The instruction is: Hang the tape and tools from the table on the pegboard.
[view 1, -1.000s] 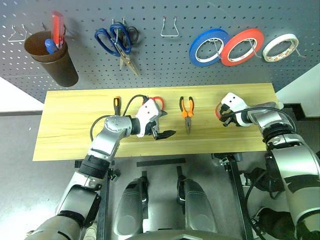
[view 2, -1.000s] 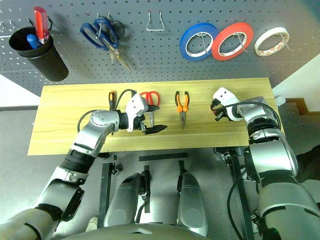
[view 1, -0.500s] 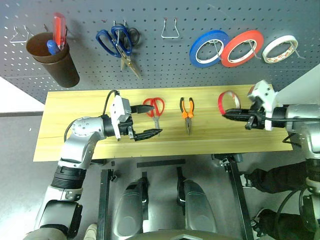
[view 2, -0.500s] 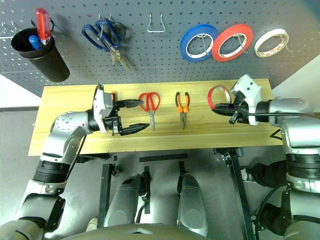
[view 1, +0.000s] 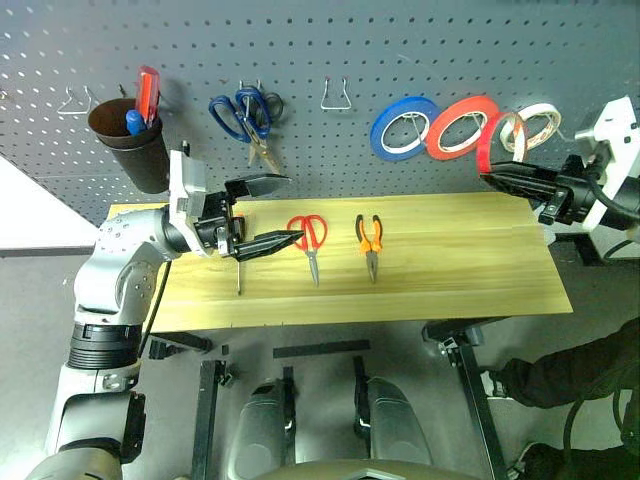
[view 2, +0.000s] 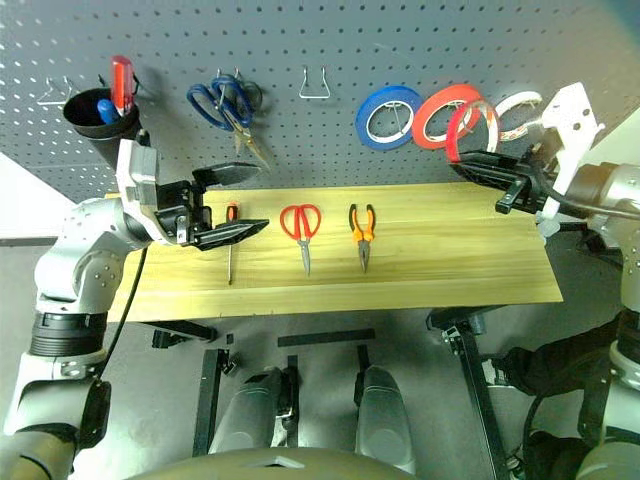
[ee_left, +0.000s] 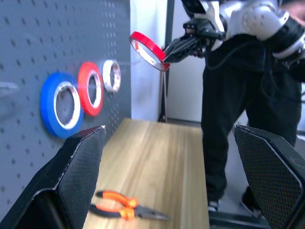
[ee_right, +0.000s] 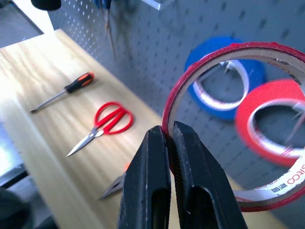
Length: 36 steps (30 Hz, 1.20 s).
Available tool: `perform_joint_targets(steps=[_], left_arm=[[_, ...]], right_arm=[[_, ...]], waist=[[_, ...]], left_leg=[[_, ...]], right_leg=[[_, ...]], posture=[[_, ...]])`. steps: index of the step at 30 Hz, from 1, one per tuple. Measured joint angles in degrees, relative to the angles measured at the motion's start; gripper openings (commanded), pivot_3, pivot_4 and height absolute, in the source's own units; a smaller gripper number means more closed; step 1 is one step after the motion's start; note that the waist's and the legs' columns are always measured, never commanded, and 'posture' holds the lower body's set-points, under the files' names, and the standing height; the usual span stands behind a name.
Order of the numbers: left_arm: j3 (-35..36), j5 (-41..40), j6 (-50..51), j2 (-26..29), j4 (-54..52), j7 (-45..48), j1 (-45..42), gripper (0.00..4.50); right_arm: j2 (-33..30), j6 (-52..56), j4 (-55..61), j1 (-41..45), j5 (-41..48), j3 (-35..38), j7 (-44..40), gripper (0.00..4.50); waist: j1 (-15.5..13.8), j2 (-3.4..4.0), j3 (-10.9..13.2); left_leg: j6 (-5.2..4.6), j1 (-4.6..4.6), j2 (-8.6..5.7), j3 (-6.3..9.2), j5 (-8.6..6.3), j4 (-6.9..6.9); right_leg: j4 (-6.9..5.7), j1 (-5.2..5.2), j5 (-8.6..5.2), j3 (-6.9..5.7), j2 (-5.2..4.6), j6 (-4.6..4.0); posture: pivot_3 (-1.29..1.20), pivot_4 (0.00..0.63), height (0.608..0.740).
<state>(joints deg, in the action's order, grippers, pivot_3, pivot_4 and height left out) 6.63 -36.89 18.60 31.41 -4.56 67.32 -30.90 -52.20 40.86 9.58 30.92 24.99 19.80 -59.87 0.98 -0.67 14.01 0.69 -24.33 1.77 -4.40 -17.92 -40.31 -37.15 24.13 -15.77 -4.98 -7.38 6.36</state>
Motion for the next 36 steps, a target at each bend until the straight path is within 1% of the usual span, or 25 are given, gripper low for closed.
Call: perform_joint_targets(steps=[3, 5, 11, 19, 25, 28, 30, 34, 36], left_arm=[[0.33, -0.13, 0.69, 0.14, -0.35, -1.56, -1.44, 4.5], [0.28, -0.08, 1.09, 0.15, -0.58, -2.55, -1.62, 4.5], [-0.53, 0.81, 1.23, 0.57, -0.8, -4.1, -2.6, 4.5], [-0.94, 1.44, 1.34, 1.19, -1.39, -6.33, -1.83, 4.5], [-1.07, 2.17, 1.23, 1.78, -1.48, -6.7, -0.29, 4.5], [-1.17, 2.62, 1.08, 2.16, -1.48, -6.56, 0.28, 4.5], [-1.15, 2.66, 1.03, 2.19, -1.46, -6.58, 1.09, 4.5], [-1.16, 2.66, 1.0, 2.18, -1.46, -6.61, 1.33, 4.5], [-1.13, 2.67, 0.94, 2.23, -1.47, -6.62, 1.69, 4.5]], right_arm=[[0.75, -4.78, -3.74, 1.42, -2.15, -3.64, 1.19, 0.02], [2.47, -8.44, -7.62, 2.13, -4.18, -6.7, 2.3, 0.02], [7.02, -19.01, -20.94, 6.14, -11.35, -14.38, 5.71, 0.02], [12.72, -29.31, -39.27, 16.14, -17.59, -19.14, 9.52, 0.02], [16.12, -36.15, -57.76, 24.74, -21.97, -21.13, 13.44, 0.02], [17.03, -39.13, -64.69, 27.51, -23.67, -21.42, 14.92, 0.82], [17.05, -40.2, -67.09, 28.08, -23.92, -21.36, 14.84, 1.46], [16.82, -40.69, -67.43, 28.05, -24.01, -21.27, 12.27, 2.79], [15.74, -39.95, -64.94, 27.33, -23.62, -21.22, 9.81, 3.44]], waist=[[0.04, 0.0, -0.98], [0.09, -0.03, -1.57], [0.15, 0.0, -1.85], [0.24, 0.01, -1.89], [0.24, 0.02, -1.9], [0.24, 0.02, -1.91], [0.21, 0.03, -1.91], [0.26, 0.04, -1.92], [0.2, 0.06, -1.92]], left_leg=[[0.0, 0.05, 0.0, -0.01, 0.0, 0.0], [0.0, 0.08, 0.0, -0.02, 0.0, 0.01], [0.02, 0.2, 0.01, -0.06, 0.01, 0.0], [0.03, 0.2, 0.03, -0.05, 0.02, 0.04], [0.03, 0.19, 0.03, -0.05, 0.02, 0.04], [0.03, 0.19, 0.03, -0.05, 0.02, 0.04], [0.03, 0.19, 0.03, -0.04, 0.02, 0.04], [0.03, 0.19, 0.03, -0.04, 0.02, 0.04], [0.03, 0.19, 0.03, -0.04, 0.02, 0.04]], right_leg=[[0.0, -0.04, 0.0, 0.01, 0.02, 0.0], [0.0, -0.07, 0.0, 0.02, 0.03, 0.0], [-0.03, -0.13, 0.0, 0.07, 0.05, 0.0], [-0.08, -0.13, 0.0, 0.07, 0.08, 0.0], [-0.1, -0.14, 0.0, 0.07, 0.08, -0.01], [-0.1, -0.15, 0.0, 0.07, 0.08, -0.01], [-0.11, -0.15, 0.0, 0.07, 0.08, -0.01], [-0.12, -0.15, 0.0, 0.07, 0.08, -0.01], [-0.13, -0.14, 0.0, 0.07, 0.08, -0.01]], posture=[[-0.09, 0.099, 0.732], [-0.08, 0.095, 0.732], [-0.06, 0.093, 0.732], [-0.03, 0.098, 0.732], [-0.02, 0.1, 0.732], [-0.02, 0.103, 0.732], [-0.01, 0.105, 0.732], [-0.01, 0.115, 0.732], [-0.02, 0.116, 0.732]])
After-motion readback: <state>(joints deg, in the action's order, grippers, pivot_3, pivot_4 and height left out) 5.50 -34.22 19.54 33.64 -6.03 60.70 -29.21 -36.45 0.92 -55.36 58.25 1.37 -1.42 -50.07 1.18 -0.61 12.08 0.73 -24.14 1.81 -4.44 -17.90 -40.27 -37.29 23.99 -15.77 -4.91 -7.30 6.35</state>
